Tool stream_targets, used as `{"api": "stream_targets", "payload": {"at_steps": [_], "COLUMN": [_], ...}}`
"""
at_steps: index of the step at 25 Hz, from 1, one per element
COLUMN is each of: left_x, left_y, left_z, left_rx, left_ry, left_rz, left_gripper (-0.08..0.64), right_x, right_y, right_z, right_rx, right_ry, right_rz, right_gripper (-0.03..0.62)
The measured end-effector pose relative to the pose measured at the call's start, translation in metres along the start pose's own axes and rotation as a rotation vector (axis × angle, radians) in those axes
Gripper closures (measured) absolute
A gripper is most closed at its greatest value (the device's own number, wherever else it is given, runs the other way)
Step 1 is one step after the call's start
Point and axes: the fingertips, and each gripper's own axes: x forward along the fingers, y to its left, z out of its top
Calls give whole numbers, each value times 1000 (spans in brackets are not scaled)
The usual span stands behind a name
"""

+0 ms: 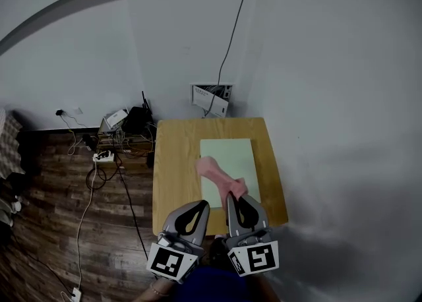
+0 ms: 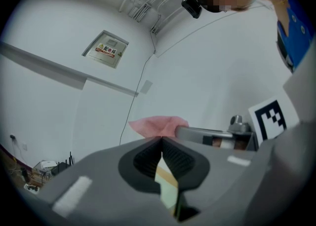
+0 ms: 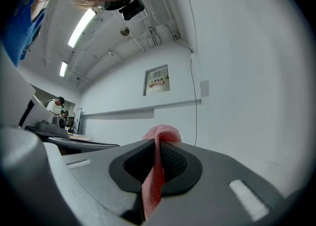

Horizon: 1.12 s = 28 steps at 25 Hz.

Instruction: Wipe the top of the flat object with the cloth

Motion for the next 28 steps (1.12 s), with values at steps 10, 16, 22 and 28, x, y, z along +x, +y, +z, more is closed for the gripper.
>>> {"api": "stream_targets", "payload": {"at_steps": [10,16,22,28], "left_x": [91,126,143,150], "left_y": [9,17,33,51], "left_z": [-10,-24,-35,-36], "left_rx": [-17,-24,-28,-31], "left_ry": [34,46,77,98], "left_rz": [82,136,141,102], "left_gripper": [557,557,557,557], "right_x": [58,80,103,119], "right_y": [-67,-98,-108,-104], "right_z": [-4,-18,-31,-36], "right_rx": [-60,-50,-35,-33], "right_ry": [16,34,54,75], "right_rz": [110,156,159,114], "right_gripper": [574,574,574,574]}}
